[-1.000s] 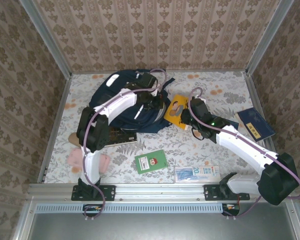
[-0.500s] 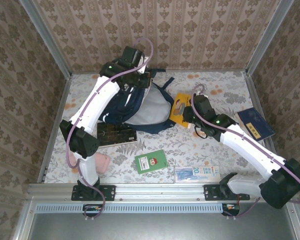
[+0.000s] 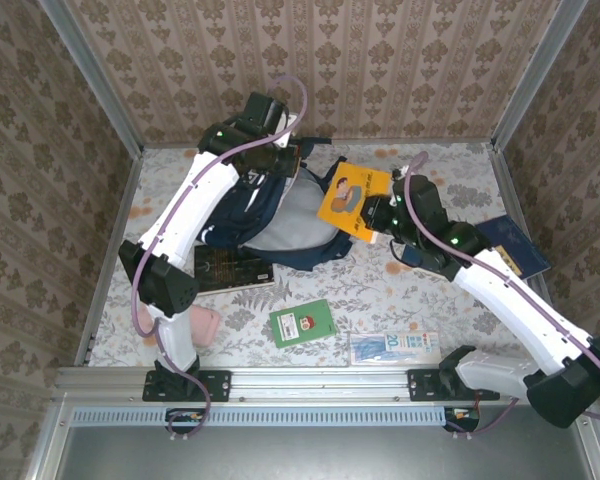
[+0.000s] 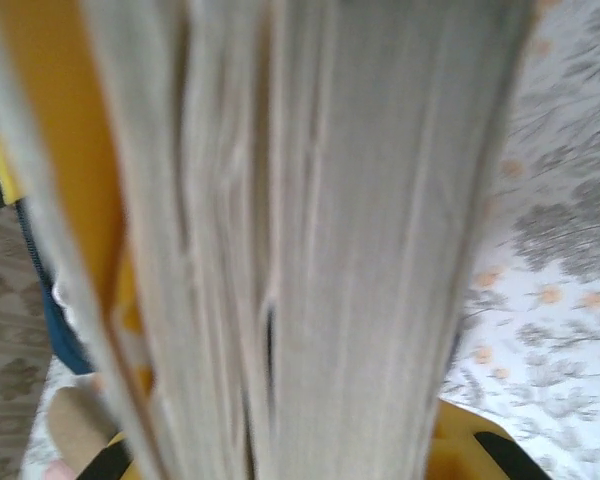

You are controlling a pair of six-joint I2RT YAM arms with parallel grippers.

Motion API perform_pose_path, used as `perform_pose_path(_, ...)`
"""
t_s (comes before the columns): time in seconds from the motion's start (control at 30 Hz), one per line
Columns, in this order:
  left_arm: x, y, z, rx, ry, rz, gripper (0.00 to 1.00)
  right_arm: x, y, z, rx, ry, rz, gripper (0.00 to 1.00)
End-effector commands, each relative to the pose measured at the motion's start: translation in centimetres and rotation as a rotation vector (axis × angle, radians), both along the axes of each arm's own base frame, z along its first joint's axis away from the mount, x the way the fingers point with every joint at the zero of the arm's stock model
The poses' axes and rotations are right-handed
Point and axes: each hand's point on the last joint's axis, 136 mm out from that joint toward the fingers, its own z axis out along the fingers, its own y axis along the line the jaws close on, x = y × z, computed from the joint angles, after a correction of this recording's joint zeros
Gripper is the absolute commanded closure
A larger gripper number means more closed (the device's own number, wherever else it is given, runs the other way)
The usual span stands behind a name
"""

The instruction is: Pack the student bag

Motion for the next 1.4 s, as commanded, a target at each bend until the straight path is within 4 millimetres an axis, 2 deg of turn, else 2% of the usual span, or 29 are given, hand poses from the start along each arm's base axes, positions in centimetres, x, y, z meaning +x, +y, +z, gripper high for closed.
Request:
perform_pose_path(0.0,-0.2,0.2,6.9,-0.116,-0.169,-0.005,1.00,2.3,4.2,2.4,0.374,0.026,0.037,1.00)
perform_pose_path(0.1,-0.4,0.1,7.3,-0.131,-0.175,-0.004,1.00,4.4,6.5,1.2,0.516,0.080,0.045,1.00)
perform_pose_path(0.33,-0.8,0.3,7.9,-0.161,-0.184,-0.004,1.00,9.6,10.6,-2.2,0.572,0.143,0.066,1.00)
perform_pose_path(0.43,-0.8,0.3,7.9,-0.160,-0.185,-0.003,1.00,11.4,13.4,-3.6,0.592,0.169,0.107,1.00)
perform_pose_path(0.53,-0.7,0.7,8.2,-0.158,-0.191,0.006,1.00,12.6,16.6,-4.5,0.592,0.182,0.158,1.00)
perform_pose_path(0.67,-0.5,1.4,8.2,-0.164,-0.191,0.019,1.00,13.2,19.6,-5.3,0.541,0.160,0.174,1.00)
perform_pose_path(0.8,-0.3,2.0,8.1,-0.189,-0.180,0.032,1.00,14.0,22.7,-7.3,0.504,0.217,0.190,1.00)
perform_pose_path(0.87,-0.2,2.4,8.2,-0.194,-0.178,0.041,1.00,14.1,22.3,-7.4,0.482,0.201,0.160,1.00)
perform_pose_path(1.03,0.3,3.9,8.6,-0.224,-0.179,0.081,1.00,12.9,17.6,-6.5,0.366,0.123,0.036,1.00)
perform_pose_path(1.1,0.5,4.0,8.4,-0.240,-0.167,0.082,1.00,12.6,16.6,-5.9,0.334,0.099,0.043,1.00)
perform_pose_path(1.23,0.7,3.5,8.4,-0.267,-0.159,0.056,1.00,12.9,18.0,-5.1,0.453,0.100,0.180,1.00)
perform_pose_path(1.37,0.5,1.9,8.7,-0.314,-0.134,-0.015,1.00,12.9,21.1,-4.5,0.560,0.111,0.317,1.00)
